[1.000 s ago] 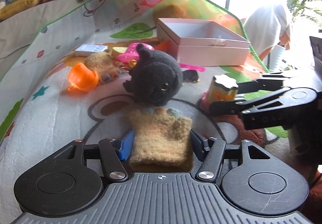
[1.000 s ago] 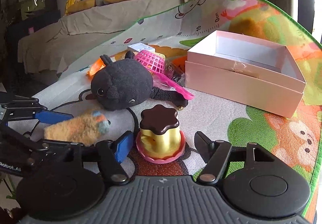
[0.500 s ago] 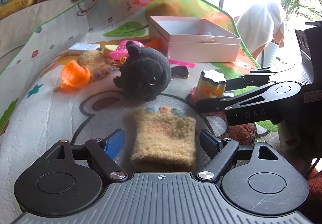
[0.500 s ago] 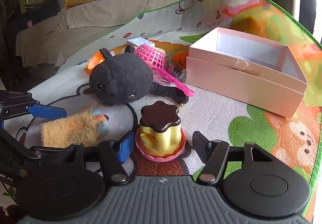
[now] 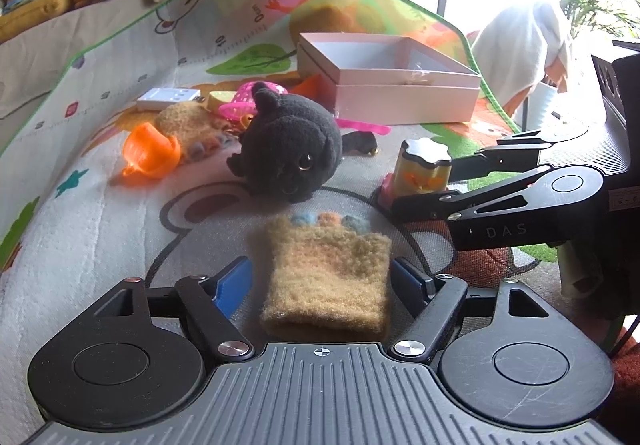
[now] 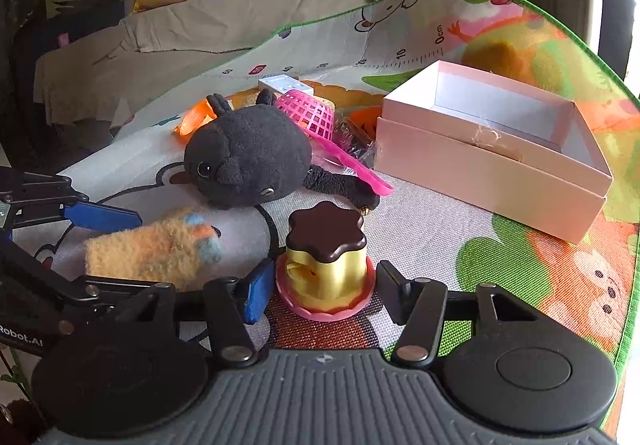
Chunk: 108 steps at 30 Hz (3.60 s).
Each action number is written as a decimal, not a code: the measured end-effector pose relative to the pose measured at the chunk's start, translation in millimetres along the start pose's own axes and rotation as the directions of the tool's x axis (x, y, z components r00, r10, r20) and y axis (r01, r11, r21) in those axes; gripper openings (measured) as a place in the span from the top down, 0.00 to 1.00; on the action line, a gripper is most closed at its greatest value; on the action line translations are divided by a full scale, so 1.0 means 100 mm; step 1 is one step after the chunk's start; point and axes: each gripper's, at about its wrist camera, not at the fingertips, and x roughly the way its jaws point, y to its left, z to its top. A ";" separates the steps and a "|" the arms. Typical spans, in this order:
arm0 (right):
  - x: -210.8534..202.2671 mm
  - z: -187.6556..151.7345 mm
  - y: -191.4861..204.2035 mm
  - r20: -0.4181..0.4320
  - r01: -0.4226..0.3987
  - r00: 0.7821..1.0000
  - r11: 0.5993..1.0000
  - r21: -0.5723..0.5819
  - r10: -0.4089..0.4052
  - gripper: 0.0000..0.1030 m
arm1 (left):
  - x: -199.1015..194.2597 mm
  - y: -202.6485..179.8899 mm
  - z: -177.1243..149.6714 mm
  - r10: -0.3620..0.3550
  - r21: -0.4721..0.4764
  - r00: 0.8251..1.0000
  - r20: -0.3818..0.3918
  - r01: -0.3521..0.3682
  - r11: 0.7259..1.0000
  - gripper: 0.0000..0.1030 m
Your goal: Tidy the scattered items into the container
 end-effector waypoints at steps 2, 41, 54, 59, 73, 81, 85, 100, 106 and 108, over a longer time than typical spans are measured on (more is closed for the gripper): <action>0.00 0.00 0.00 0.001 0.000 1.000 1.000 -0.001 0.000 0.46 | 0.01 -0.01 0.00 0.006 0.004 1.000 0.002 -0.006 1.000 0.25; -0.89 -0.43 -0.51 0.018 0.139 0.990 0.989 0.042 -0.140 0.46 | 0.08 -0.81 0.23 -0.157 0.252 0.988 -0.013 0.155 0.955 0.40; -0.63 0.67 -1.36 0.210 0.206 0.955 0.978 0.030 -0.207 0.46 | 0.44 -0.77 1.53 -0.172 0.385 0.966 0.192 0.087 0.919 0.40; -0.02 1.37 -2.07 0.209 0.129 0.964 0.976 0.174 -0.165 0.44 | 1.10 -0.58 2.16 -0.140 0.342 0.946 0.291 0.034 0.939 0.34; 0.32 1.33 -2.22 0.172 0.200 0.954 0.947 0.250 -0.247 0.30 | 1.05 -0.10 1.94 -0.102 0.236 0.981 0.164 0.062 0.970 0.05; 0.15 1.31 -1.27 0.204 0.131 0.969 0.989 0.067 -0.142 0.30 | 0.28 0.37 1.02 0.096 0.086 0.968 0.232 -0.119 0.989 0.02; 0.11 1.21 -0.65 0.195 0.084 0.978 0.995 -0.050 -0.073 0.30 | 0.17 0.71 0.66 0.238 -0.121 0.952 0.192 -0.218 0.969 0.02; 0.34 1.45 -0.10 0.036 -0.061 0.997 0.996 -0.060 0.064 0.55 | 0.08 0.64 0.27 0.146 -0.201 0.961 0.235 -0.099 0.975 0.00; 0.87 2.10 -0.09 -0.069 -0.098 0.993 0.995 -0.028 0.095 0.55 | 0.23 0.92 0.56 0.176 -0.240 0.947 0.267 -0.112 0.964 0.00; 0.94 2.20 -0.14 -0.059 -0.084 0.995 0.996 -0.007 0.083 0.55 | 0.25 1.03 0.72 0.171 -0.224 0.944 0.283 -0.108 0.969 0.00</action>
